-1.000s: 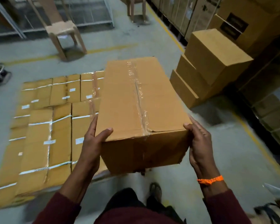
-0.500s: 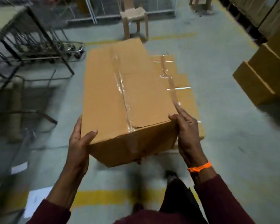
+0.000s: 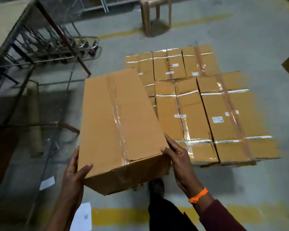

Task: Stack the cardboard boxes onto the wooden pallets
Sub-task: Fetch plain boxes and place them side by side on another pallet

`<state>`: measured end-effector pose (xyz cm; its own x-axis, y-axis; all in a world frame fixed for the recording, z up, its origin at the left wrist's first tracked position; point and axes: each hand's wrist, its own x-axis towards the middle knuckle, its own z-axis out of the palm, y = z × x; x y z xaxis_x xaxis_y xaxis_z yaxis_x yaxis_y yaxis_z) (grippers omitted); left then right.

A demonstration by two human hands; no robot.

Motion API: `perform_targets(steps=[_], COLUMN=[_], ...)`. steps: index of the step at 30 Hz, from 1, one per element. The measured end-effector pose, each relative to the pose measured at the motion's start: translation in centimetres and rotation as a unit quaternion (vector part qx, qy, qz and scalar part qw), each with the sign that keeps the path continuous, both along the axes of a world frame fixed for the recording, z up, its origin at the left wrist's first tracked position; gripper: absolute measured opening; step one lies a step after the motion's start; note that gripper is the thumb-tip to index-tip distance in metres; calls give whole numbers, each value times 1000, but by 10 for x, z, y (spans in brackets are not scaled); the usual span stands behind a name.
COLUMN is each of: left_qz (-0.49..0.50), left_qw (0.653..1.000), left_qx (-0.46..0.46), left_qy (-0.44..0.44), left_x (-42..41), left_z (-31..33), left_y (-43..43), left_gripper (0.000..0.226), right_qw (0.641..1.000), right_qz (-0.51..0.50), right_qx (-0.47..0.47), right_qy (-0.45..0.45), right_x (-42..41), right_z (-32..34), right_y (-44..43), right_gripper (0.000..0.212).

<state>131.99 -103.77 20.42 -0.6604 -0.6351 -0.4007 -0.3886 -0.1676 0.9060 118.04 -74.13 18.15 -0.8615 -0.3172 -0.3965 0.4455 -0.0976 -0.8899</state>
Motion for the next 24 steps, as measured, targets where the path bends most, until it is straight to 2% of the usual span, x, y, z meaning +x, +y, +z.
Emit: perform_targets(steps=[8, 12, 19, 24], left_qz=[-64, -93, -148, -164], left_qw=[990, 984, 973, 966], left_qx=[99, 119, 124, 136], left_qy=[-79, -98, -123, -147], left_x=[-70, -95, -111, -122], left_z=[-100, -145, -179, -207], left_y=[-77, -114, -163, -155], left_gripper=[87, 89, 95, 101], right_qw=[996, 994, 982, 969], right_qz=[-24, -30, -56, -68], right_qx=[70, 79, 131, 200], right_qy=[-45, -67, -122, -131], right_x=[-45, -63, -41, -52], right_z=[-76, -108, -145, -173], right_y=[-56, -82, -110, -116], right_gripper=[61, 63, 67, 73])
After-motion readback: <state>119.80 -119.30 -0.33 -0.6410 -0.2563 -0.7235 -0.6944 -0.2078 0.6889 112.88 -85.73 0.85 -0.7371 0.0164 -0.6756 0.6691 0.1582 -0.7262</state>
